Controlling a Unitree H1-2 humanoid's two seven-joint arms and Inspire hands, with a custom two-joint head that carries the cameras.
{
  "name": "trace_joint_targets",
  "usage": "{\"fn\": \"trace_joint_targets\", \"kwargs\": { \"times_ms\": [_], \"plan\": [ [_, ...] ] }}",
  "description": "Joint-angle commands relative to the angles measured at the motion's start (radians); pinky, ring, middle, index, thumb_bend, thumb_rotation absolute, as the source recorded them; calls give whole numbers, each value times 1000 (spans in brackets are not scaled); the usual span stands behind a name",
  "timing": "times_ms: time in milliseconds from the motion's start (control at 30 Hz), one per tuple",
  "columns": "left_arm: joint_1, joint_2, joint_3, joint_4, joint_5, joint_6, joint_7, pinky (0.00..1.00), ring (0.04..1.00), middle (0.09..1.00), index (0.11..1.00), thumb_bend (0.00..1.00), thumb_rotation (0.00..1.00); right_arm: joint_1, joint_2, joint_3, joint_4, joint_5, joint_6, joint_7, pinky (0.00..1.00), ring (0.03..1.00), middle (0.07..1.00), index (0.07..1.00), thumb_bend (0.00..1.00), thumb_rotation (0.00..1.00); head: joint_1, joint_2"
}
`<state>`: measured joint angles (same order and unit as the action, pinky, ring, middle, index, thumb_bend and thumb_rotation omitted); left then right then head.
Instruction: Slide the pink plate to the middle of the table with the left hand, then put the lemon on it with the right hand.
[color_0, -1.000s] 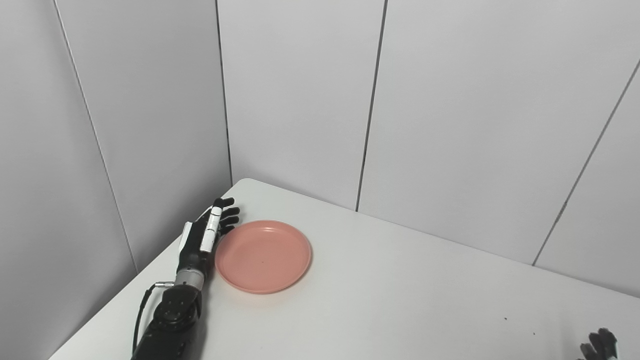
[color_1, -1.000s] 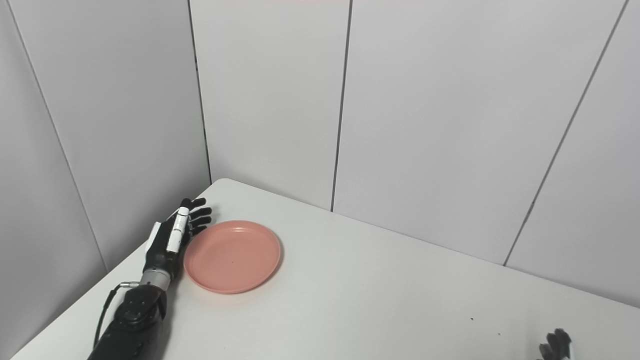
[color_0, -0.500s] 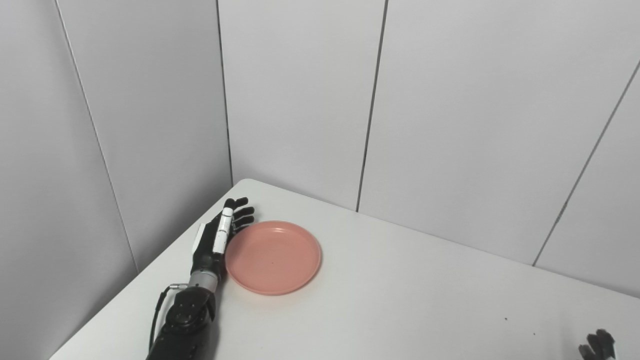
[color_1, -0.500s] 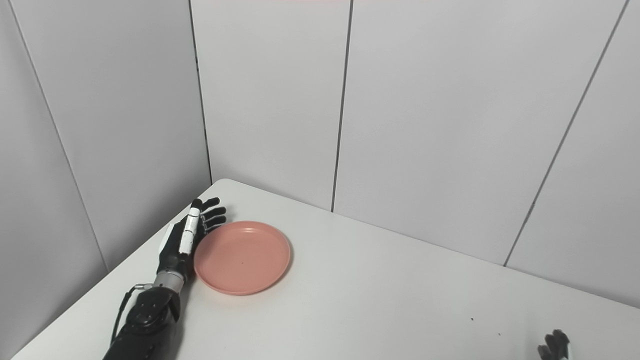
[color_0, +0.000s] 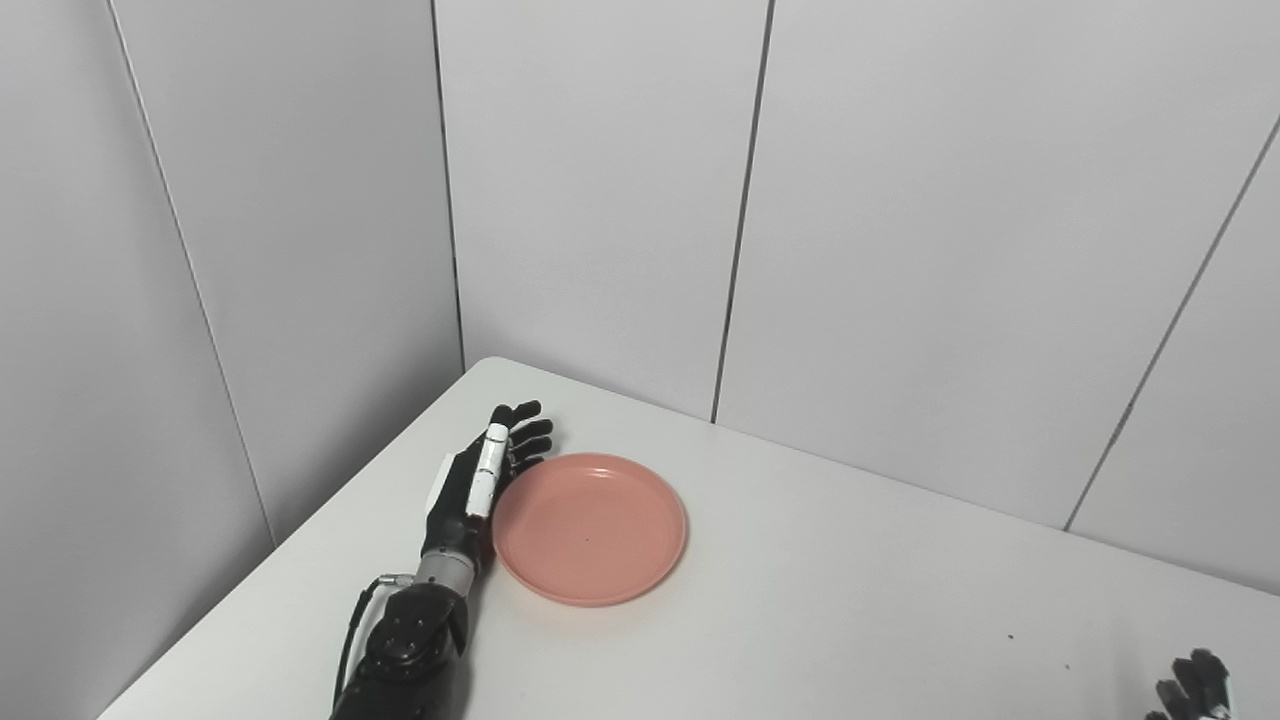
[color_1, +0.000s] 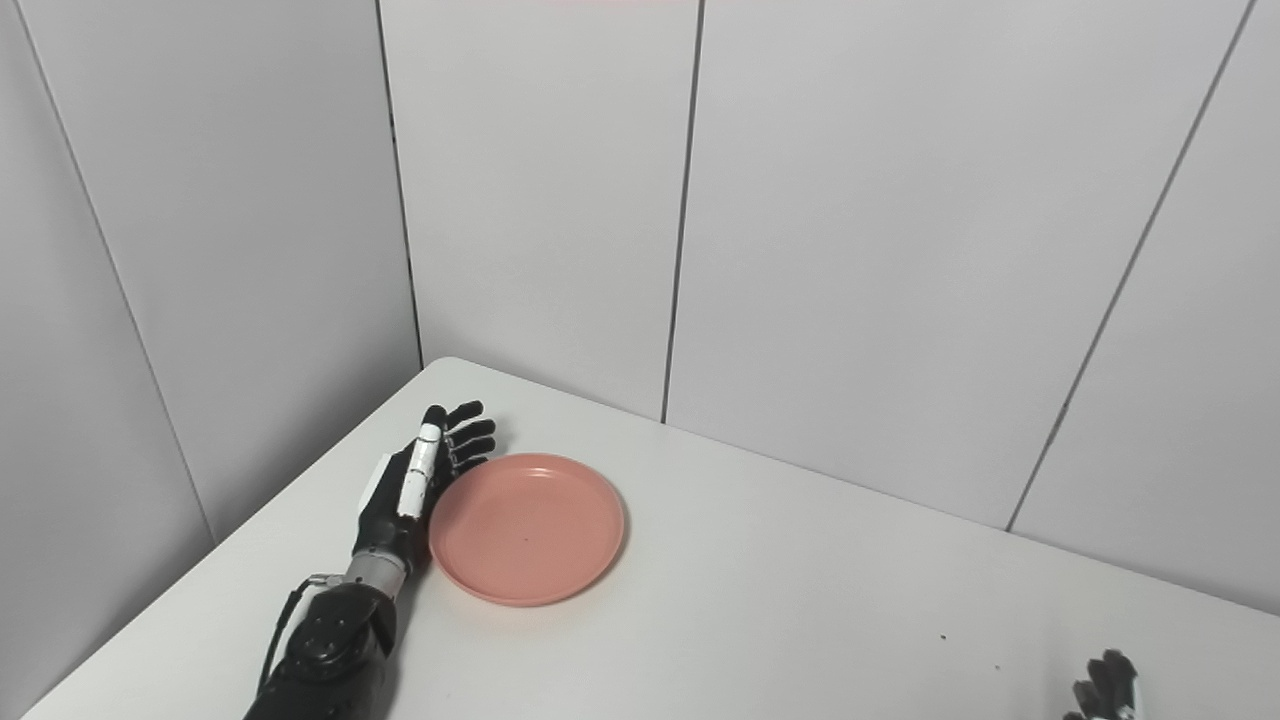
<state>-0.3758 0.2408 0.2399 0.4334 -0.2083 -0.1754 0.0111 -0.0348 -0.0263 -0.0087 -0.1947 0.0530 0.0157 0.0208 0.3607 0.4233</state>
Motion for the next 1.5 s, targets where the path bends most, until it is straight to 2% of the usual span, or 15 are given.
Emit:
{"fn": "trace_joint_targets", "kwargs": {
  "times_ms": [0,167,433,600,900,1133,1467],
  "plan": [
    [3,-14,-20,-8,7,-4,-19,790,791,789,781,608,1000,-8,22,-1,-55,-6,23,-20,1000,993,989,987,331,1000,1,0],
    [8,-25,-45,-19,9,20,-36,792,790,787,780,593,1000,-11,45,-3,-64,-8,42,-38,1000,982,984,982,339,1000,-40,20],
    [13,-37,-72,-32,6,44,-53,793,796,792,782,594,1000,-25,42,5,-12,-23,3,-33,1000,985,981,982,354,1000,-138,64],
    [16,-47,-71,-50,-9,75,-60,802,796,788,781,600,1000,-38,38,7,40,-40,-36,-33,1000,970,968,970,438,1000,-184,82],
    [32,-73,-63,-63,-38,85,-84,794,786,796,792,596,1000,-54,47,24,72,-50,-45,-32,995,958,958,967,528,994,-290,134],
    [54,-88,-81,-89,-23,95,-93,804,805,808,808,636,1000,-63,58,39,72,-66,-38,-38,989,954,962,965,583,998,-337,146],
    [67,-106,-107,-110,-20,107,-103,848,830,824,820,657,1000,-75,77,50,100,-105,-44,-56,1000,953,962,958,587,999,-434,152]
  ]
}}
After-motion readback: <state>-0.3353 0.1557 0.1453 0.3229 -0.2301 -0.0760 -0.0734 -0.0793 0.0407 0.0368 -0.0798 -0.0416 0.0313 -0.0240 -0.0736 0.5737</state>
